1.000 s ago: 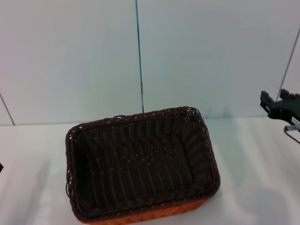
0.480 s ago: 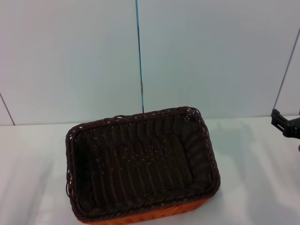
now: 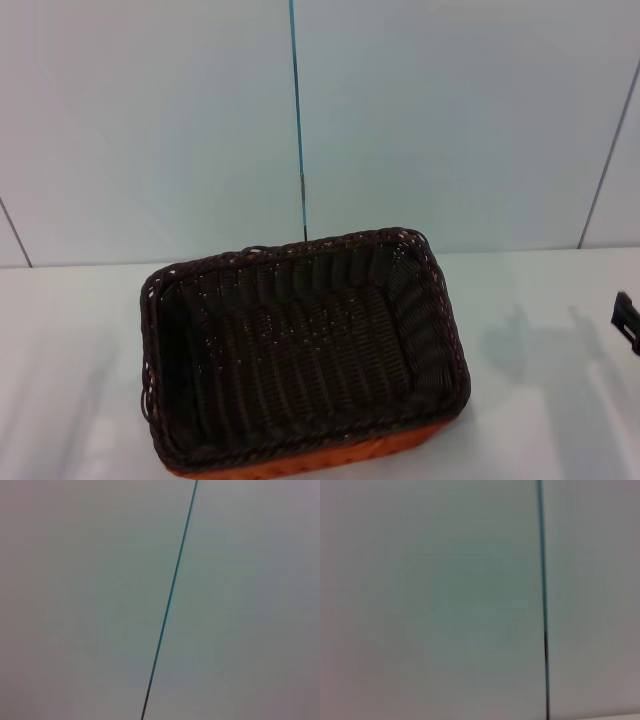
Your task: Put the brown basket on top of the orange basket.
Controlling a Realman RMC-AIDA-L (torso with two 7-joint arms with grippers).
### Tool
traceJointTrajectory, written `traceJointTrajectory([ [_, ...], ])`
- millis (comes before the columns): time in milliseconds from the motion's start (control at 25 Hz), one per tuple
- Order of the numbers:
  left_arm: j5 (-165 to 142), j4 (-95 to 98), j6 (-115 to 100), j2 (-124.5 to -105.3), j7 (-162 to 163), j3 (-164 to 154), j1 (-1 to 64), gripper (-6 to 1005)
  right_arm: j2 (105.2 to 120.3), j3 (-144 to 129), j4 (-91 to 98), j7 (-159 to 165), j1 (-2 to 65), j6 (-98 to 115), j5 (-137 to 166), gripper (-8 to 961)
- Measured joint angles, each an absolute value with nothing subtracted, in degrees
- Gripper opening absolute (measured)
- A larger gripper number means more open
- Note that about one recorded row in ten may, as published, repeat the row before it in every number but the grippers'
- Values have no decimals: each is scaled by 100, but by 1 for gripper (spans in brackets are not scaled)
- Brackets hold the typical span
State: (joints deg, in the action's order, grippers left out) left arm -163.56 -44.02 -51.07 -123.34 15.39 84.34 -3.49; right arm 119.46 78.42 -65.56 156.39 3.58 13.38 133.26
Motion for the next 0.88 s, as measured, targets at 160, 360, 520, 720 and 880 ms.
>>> traceJointTrajectory([
  [160, -16356, -4339, -5196, -12336, 1542, 8404, -353, 885, 11818, 7555, -6436, 16231, -2, 2187, 13622, 747],
  [360, -16356, -4280, -5225, -12333, 1534, 8351, -297, 885, 11228, 7034, -7072, 17211, -523, 2639, 13390, 747],
  [520, -16356, -4236, -5231, -12323, 1521, 8349, -224, 885, 11144, 6970, -7455, 17210, -679, 2578, 13615, 747],
  [720, -16356, -4056, -5323, -12334, 1495, 8310, -111, 885, 11360, 7336, -7223, 17204, -533, 1945, 13560, 748],
  [880, -16357, -3951, -5609, -12343, 1487, 8277, -92, 885, 11442, 7383, -7386, 17194, -642, 1818, 13607, 744],
])
